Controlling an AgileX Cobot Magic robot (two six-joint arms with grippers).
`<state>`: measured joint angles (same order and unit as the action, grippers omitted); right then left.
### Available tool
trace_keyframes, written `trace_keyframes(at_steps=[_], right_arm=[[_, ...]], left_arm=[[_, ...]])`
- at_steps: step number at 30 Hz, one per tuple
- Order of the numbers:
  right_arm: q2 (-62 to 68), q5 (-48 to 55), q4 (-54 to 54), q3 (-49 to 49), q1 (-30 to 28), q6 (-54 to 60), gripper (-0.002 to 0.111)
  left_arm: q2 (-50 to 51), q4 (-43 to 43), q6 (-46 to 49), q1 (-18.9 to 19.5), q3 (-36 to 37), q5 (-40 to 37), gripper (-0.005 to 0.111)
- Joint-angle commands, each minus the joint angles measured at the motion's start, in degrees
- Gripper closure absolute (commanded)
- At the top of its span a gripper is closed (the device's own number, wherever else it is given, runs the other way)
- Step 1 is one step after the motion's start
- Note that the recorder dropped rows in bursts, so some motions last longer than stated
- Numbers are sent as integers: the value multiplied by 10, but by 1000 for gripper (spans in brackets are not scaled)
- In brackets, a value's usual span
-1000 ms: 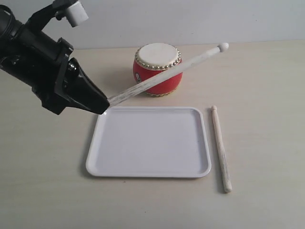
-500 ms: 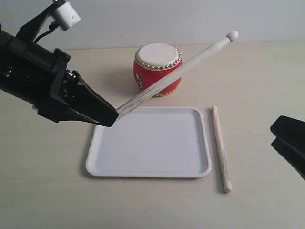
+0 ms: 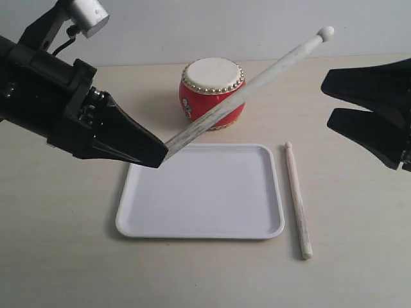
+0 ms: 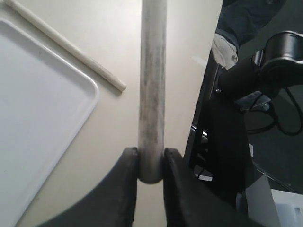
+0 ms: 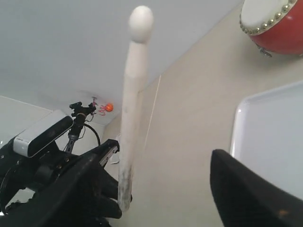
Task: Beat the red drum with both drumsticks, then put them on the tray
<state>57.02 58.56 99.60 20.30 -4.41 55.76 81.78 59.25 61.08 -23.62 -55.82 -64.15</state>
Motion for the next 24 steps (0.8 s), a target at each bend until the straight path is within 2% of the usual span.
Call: trace_keyframes(at_steps=[1,4,10,13,24], right_arm=[[46,23,3,34,1,11,45],[49,-1,3,54,36,21,45],[51,-137,3,92,153,20,45],[53,-189,3,113,192,17,45],[130,-260,3,194,273,-105,46]], left_arm=[[-5,37,-2,-4,2,-4,107],[-4,44,-3,-4,3,0,107],[-4,49,-10,-4,3,0,107],[-4,50,-13,-4,3,0,107],[-4,50,-13,-4,3,0,107]])
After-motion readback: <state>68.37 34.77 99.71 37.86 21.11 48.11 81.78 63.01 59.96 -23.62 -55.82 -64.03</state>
